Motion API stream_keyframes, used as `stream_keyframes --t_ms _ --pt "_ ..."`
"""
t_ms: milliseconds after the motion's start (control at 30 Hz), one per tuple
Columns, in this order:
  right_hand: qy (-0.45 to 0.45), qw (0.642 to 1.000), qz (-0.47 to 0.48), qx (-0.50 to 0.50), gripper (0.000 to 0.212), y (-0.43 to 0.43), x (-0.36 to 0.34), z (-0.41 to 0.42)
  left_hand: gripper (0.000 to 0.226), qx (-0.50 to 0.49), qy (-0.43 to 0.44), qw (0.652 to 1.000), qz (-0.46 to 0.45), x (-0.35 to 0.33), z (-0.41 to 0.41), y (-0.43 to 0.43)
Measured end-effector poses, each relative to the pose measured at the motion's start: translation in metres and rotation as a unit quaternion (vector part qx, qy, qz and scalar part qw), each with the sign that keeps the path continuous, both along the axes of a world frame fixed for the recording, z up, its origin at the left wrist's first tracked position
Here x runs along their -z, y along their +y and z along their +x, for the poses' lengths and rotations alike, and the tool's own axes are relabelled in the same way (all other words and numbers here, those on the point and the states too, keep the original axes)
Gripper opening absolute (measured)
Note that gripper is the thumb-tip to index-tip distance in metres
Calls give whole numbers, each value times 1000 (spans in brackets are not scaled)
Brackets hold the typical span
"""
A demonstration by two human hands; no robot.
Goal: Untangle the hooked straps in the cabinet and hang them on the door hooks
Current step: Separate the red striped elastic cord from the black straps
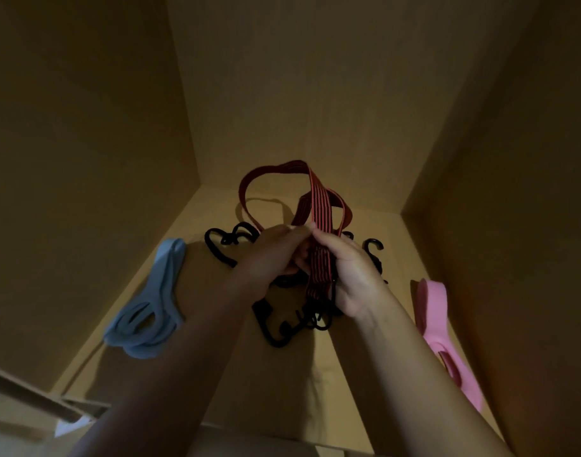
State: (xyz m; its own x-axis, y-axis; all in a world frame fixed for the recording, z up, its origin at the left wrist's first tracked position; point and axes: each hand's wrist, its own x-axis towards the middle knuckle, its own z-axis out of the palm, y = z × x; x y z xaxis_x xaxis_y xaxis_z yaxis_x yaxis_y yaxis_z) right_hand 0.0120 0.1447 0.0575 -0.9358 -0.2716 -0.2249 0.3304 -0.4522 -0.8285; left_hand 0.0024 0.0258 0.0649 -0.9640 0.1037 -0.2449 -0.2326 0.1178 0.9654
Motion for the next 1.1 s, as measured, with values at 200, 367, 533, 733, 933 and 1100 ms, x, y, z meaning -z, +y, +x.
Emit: stream_keyframes --t_ms 200,367,533,733,933,1100 --pt "-20 998 -16 61 28 -5 0 -2 5 39 20 999 6 9 13 1" --pt "-16 995 -37 91 21 -10 -10 -10 23 58 -15 998 2 7 5 -5" --pt "-27 997 2 78 19 -14 -12 -11 28 116 -54 992 18 8 5 -9" --pt "7 965 257 41 50 -12 -12 -11 25 216 -62 975 -6 -9 -3 -14" --pt "94 950 290 -73 41 -1 -32 -9 21 131 62 989 0 -22 -10 -1" --pt "173 889 415 -89 43 29 -68 3 3 35 108 992 56 -45 -16 -4"
